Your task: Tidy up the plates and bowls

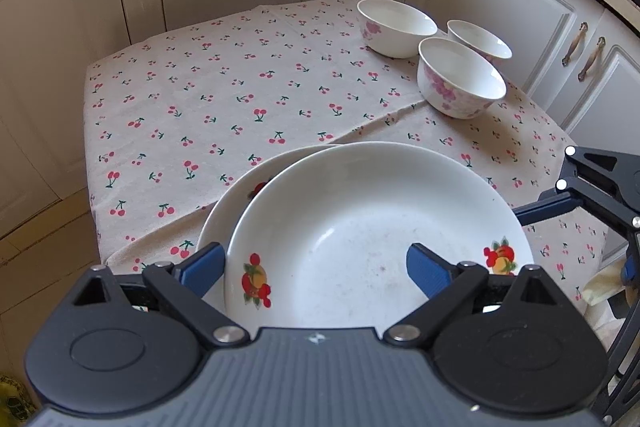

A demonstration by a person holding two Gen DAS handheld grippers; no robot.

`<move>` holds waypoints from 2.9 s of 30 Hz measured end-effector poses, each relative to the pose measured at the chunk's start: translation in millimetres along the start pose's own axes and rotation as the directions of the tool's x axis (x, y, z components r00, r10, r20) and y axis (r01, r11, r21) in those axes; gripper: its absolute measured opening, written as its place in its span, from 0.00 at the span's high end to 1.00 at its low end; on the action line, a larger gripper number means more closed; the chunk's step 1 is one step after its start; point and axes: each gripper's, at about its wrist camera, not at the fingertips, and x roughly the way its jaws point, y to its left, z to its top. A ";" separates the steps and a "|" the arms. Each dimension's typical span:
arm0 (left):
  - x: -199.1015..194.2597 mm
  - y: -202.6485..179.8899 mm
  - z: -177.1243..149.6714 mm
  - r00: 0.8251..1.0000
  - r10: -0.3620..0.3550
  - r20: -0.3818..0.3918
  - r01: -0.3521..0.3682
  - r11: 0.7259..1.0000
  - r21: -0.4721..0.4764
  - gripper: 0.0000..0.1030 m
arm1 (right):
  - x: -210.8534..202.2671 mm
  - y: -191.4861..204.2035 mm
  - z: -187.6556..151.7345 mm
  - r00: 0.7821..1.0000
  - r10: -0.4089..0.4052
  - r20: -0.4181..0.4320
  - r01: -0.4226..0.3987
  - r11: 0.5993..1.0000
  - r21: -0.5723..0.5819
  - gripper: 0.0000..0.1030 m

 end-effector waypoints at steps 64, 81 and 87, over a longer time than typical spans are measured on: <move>-13.6 -190.9 43.1 0.934 -0.110 0.339 0.053 0.983 0.173 0.01 | -111.6 -93.1 -109.1 0.885 -0.425 0.190 0.373 0.892 0.257 0.00; 27.3 -166.1 91.3 0.955 -0.080 0.287 0.040 0.989 0.141 0.01 | -86.0 -116.4 -88.4 0.885 -0.429 0.182 0.388 0.895 0.222 0.00; 65.0 -154.1 114.6 0.972 -0.082 0.222 0.052 0.989 0.138 0.01 | -65.6 -144.8 -82.9 0.893 -0.423 0.154 0.381 0.893 0.240 0.00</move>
